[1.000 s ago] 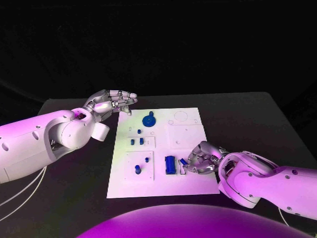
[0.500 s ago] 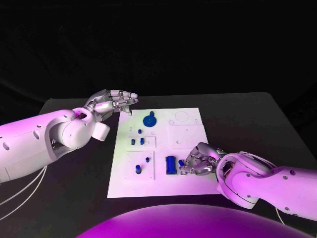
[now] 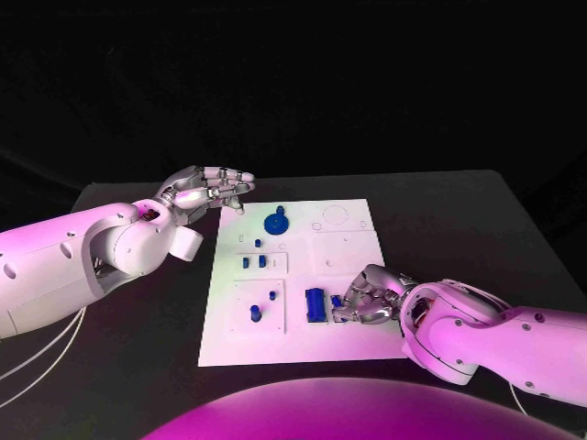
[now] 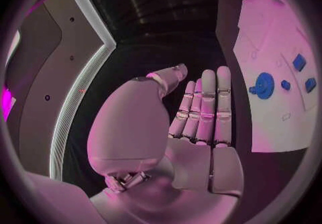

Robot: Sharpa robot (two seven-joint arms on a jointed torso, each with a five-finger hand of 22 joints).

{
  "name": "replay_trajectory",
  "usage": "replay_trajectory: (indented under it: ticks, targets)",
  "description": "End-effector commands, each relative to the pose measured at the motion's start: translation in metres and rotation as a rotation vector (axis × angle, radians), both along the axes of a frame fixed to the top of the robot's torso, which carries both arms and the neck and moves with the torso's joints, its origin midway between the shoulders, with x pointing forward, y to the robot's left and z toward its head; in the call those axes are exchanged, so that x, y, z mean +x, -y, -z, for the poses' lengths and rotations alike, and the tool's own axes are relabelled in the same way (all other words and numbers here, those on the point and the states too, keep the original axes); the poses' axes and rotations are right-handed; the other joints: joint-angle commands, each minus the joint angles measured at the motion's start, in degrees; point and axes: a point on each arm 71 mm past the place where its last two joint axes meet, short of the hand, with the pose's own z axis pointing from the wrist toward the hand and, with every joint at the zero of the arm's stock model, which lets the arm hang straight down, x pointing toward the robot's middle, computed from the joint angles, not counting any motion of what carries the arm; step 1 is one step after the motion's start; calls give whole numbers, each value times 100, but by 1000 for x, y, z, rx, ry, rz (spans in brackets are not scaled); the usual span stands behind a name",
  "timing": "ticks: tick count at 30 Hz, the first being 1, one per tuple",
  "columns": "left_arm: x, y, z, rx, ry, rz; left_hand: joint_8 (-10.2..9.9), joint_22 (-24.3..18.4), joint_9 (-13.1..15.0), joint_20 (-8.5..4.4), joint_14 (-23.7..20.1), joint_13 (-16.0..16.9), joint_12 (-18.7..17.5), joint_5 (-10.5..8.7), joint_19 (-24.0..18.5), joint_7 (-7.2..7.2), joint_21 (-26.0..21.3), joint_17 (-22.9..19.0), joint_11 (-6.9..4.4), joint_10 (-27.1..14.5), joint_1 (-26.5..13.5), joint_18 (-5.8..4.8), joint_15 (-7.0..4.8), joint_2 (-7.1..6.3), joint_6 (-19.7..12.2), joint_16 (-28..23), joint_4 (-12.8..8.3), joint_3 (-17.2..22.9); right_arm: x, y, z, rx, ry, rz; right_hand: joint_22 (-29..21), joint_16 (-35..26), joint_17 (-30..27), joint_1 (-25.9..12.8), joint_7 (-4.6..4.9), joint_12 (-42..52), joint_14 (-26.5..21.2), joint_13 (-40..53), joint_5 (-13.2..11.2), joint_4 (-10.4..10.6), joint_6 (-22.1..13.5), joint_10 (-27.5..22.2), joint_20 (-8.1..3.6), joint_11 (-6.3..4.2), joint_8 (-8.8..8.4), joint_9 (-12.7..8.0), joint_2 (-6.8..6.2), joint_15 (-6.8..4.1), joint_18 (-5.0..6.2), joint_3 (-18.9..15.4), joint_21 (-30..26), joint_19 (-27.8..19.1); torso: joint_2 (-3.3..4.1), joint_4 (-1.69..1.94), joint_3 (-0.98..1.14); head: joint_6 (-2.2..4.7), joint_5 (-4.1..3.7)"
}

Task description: Assemble the parts on the task board

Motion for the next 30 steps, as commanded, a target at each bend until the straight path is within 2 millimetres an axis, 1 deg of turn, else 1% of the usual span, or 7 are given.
replay_trajectory:
  ticks: [1,13,16,20,24,25,30]
  targets:
    - [-1,2,-1,-8,5,18,32,-8,-9,16,-23,-9,31,9,35,91,-21,-9,4,-25,-19,81,0,28,-36,3,28,12,0,0,1,-18,-5,-12,1452,37,847,-43,2,20,454,1035,-4,18,39,379,-45,-27,27,10,30,-35,-37,-30,22,506,3,3,-3,1,-4]
    - [-1,3,-1,-8,4,19,32,-8,-9,16,-23,-9,31,9,35,91,-21,-9,4,-25,-19,81,0,28,-36,3,28,12,0,-3,1,-8,3,-21,1449,35,843,-263,5,-1,452,1028,-2,171,27,379,-49,-26,55,21,29,-36,-35,-346,14,502,2,6,-3,1,-14]
    - [0,2,-1,-8,4,18,32,-8,-9,16,-23,-9,31,9,35,91,-21,-9,4,-25,-19,81,0,28,-36,3,28,12,0,-4,1,-4,5,-23,1449,34,840,-398,1,-3,451,1029,-24,301,26,381,-51,-28,76,32,-2,-38,-34,-628,12,501,3,3,-1,1,-6]
    - [0,2,-1,-7,4,17,32,-8,-9,16,-23,-9,31,9,35,91,-21,-9,4,-25,-19,81,0,28,-36,3,28,12,0,-4,0,-1,6,-26,1445,29,831,-372,-8,-29,448,1022,-14,508,0,377,-58,-36,113,55,87,-46,-32,-1219,1,495,5,3,-1,1,-4]
    - [0,2,-1,-6,4,17,32,-8,-9,16,-23,-9,31,9,35,91,-21,-9,4,-25,-19,81,0,28,-36,3,28,12,1,-2,0,-3,8,-25,1443,24,822,-359,-8,-34,446,1021,-13,527,-8,376,-58,-35,122,60,121,-46,-30,-1386,-6,492,0,-1,0,1,-1]
    - [0,2,-1,-6,4,16,37,-7,-10,15,-26,-11,45,9,37,93,-21,-14,5,-29,-13,80,0,26,-33,4,26,16,1,-1,0,-5,9,-24,1441,24,823,-288,-9,-37,447,1022,-4,531,-18,376,-58,-36,134,63,214,-46,-28,-1635,-13,489,-1,-1,-1,1,-1]
    - [0,1,-1,-5,4,15,37,-7,-10,15,-26,-11,45,9,37,93,-21,-14,5,-29,-13,80,0,26,-33,4,26,16,0,5,0,-12,8,-31,1440,22,821,12,-8,-40,447,1024,3,487,-37,376,-57,-36,142,61,256,-45,-28,-1847,-14,488,-1,1,1,1,13]
